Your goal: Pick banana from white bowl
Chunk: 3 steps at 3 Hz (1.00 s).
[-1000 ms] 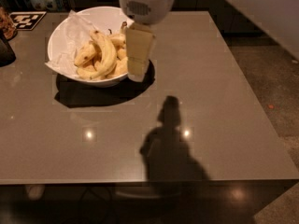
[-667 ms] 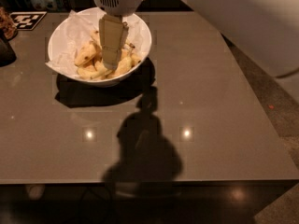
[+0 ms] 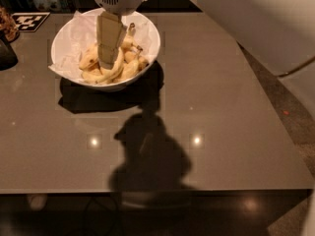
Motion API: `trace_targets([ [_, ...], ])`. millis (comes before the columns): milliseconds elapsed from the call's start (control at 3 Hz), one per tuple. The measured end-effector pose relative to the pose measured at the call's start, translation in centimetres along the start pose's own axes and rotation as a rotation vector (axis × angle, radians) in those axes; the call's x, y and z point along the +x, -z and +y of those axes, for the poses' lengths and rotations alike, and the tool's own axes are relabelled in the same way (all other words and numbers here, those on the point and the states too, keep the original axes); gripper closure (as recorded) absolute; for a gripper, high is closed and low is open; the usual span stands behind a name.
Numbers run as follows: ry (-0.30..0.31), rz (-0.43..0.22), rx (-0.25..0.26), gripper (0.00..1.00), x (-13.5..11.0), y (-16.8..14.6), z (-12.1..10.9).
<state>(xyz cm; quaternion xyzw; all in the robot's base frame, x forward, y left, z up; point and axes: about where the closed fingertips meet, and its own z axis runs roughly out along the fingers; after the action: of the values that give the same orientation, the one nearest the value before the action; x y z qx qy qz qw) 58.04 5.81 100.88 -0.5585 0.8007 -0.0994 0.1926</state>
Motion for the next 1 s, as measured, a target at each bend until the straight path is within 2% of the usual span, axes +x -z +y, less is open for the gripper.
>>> trace_targets([
  [333,-0.052,-0.008,-0.079,0.00,-1.5,-1.9,-0.6],
  [667,-0.072,-0.030,-0.157,0.02,-3.7,-3.5,-0.8],
  [1000,-0.091,-0.047,-0.203,0.10,-4.9,-4.5,-1.1],
])
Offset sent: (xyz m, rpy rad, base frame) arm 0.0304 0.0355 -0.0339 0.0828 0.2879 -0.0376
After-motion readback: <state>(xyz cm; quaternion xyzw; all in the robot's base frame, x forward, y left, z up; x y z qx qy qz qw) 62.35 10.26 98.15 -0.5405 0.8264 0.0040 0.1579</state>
